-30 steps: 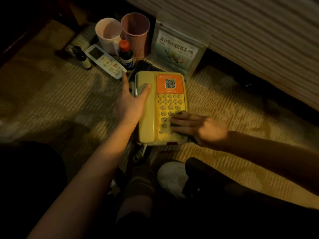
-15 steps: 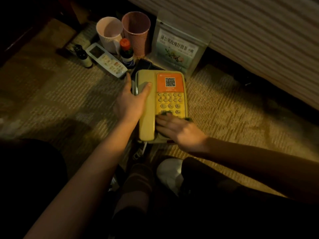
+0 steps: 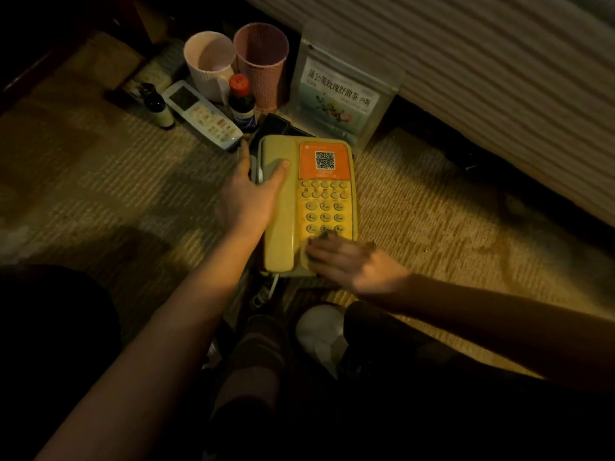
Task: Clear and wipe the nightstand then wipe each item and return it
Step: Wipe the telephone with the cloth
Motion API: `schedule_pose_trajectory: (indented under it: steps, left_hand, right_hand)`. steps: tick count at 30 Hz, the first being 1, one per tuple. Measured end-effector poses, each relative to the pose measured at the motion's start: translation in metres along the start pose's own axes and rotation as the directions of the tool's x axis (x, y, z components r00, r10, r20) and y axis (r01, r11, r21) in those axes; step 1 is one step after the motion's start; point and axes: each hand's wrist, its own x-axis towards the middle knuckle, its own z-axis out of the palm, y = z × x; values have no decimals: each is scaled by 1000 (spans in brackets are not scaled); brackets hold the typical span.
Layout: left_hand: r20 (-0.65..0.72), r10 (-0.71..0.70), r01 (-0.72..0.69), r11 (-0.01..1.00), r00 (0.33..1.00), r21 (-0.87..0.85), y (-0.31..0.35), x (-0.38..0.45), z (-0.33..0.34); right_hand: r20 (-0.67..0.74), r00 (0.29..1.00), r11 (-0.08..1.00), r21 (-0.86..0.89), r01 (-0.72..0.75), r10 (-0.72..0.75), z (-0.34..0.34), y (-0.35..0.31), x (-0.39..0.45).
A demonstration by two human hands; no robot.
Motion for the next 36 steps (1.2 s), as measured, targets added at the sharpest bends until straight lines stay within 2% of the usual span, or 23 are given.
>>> schedule_pose_trajectory:
  steps: [2,4,6,8,9,11,13,16,18,20,24,29,34,36]
  left_hand:
    - [5,3,-3,1000,1000,5,-1,0,2]
    - [15,5,-5,1000,1000,-22,-1,0,3]
    - [13,3,-3,999,1000,-52,-2,3,2]
    - [15,-2,2,998,1000,-56,-3,5,2]
    - [12,-3,4,999,1000,-51,-4,6,2]
    - [8,-7,7,999,1000,-32,-4,6,3]
    - [13,-8,8,1000,1000,-23,-5,5,3]
    - [36,5,-4,999,999,-33,-6,4,3]
    - [37,10,-10,1000,999,-15,-5,4,1]
    - [30,9,-9,1000,999,-8,-4,4,0]
    - [20,0,0,1000,1000,-22,-3,4,0]
    - [43,5,-4,999,999,-39,-6,7,0]
    - [57,17,-15,999,998,-34,-7,8,1]
    - [57,19,-16,998,998,-53,-7,8,2]
  right_hand:
    - [44,992,993,-8,120,-119,-2,2,-11]
    - [52,987,987,-31,156,-154,-11,20,-6]
    - [-6,1000,999,-33,-19,19,-22,39,15]
    - [-51,955,956,19,-291,292,-30,45,39]
    - [-52,923,923,62,-379,382,-30,42,48]
    - [-44,895,891,126,-436,445,-25,27,50]
    - [-49,932,930,104,-353,360,-12,4,34]
    - [-47,988,981,134,-139,146,8,-28,2]
    - [-29,998,992,117,-54,57,11,-29,-4]
    - [-84,996,999,33,1,2,8,-24,2]
    - [-183,983,999,-46,-5,-3,8,-21,15]
    - [-66,996,998,3,59,-58,3,6,-21]
    - [-3,1000,998,51,-19,19,-10,24,-48]
    - [-20,993,989,84,-118,120,-15,22,-30]
